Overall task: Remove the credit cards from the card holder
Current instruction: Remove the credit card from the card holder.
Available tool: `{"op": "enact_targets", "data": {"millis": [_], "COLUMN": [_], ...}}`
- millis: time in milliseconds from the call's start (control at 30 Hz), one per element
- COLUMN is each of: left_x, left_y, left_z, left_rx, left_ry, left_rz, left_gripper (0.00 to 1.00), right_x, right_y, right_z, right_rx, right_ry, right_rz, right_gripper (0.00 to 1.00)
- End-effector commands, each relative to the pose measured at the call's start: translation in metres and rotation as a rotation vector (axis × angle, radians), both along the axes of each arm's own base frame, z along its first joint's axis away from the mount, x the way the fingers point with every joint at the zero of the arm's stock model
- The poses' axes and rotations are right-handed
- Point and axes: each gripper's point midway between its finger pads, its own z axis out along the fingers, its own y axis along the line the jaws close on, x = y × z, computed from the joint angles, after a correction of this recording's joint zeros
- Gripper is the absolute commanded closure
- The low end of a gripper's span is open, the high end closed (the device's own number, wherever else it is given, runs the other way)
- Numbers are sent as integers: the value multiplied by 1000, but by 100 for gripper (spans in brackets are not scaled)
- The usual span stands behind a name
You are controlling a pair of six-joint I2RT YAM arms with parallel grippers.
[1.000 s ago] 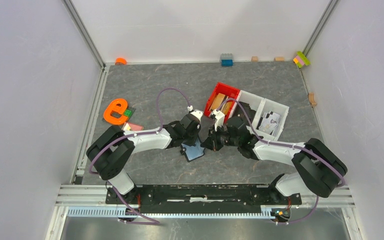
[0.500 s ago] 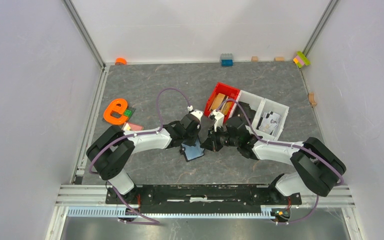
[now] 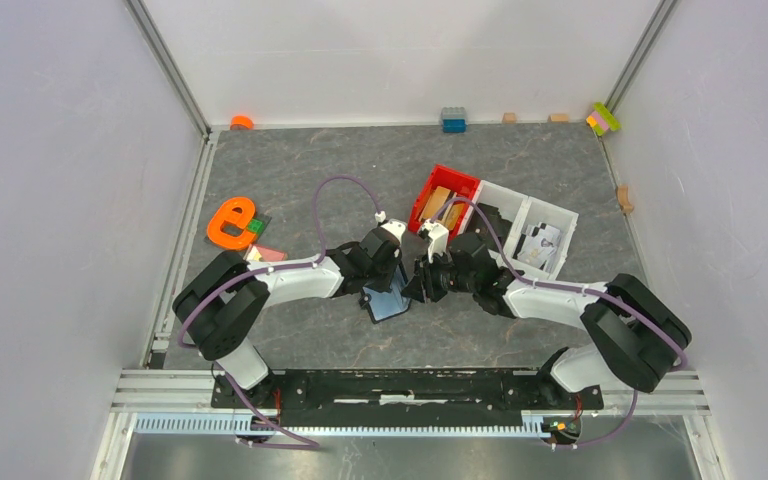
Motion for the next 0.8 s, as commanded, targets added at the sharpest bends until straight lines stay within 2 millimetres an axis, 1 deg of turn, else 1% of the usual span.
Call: {"op": "enact_targets", "data": {"millis": [0, 67, 167, 267, 633, 667, 700, 767], "left_x": [-5, -5, -5, -5, -4, -4, -4, -4], "left_y": [5, 5, 4, 5, 5, 5, 5, 6], "left_z": [-10, -10, -9, -8, -7, -7, -7, -7], "left_rx": [52, 52, 49, 49, 49, 49, 49, 51], "left_ry": [25, 25, 24, 23, 19, 20, 19, 19], "left_rz": [-36, -36, -35, -35, -31, -31, -32, -30], "left_gripper": [98, 98, 98, 98, 98, 98, 98, 98], "right_x": [8, 10, 12, 11, 4, 6, 7, 13], "right_y": [-4, -6, -8, -9, -2, -3, -5, -12], "right_z": [-4, -2, 1, 3, 3, 3, 1, -3], "right_rx": [-51, -57, -61, -60, -73, -91, -116, -174], "right_ry": [-22, -35, -53, -60, -66, -74, -78, -91], "right_rz": [-22, -34, -46, -46, -10, -18, -28, -64], "right_gripper": [66, 63, 60, 52, 44, 44, 47, 57]}}
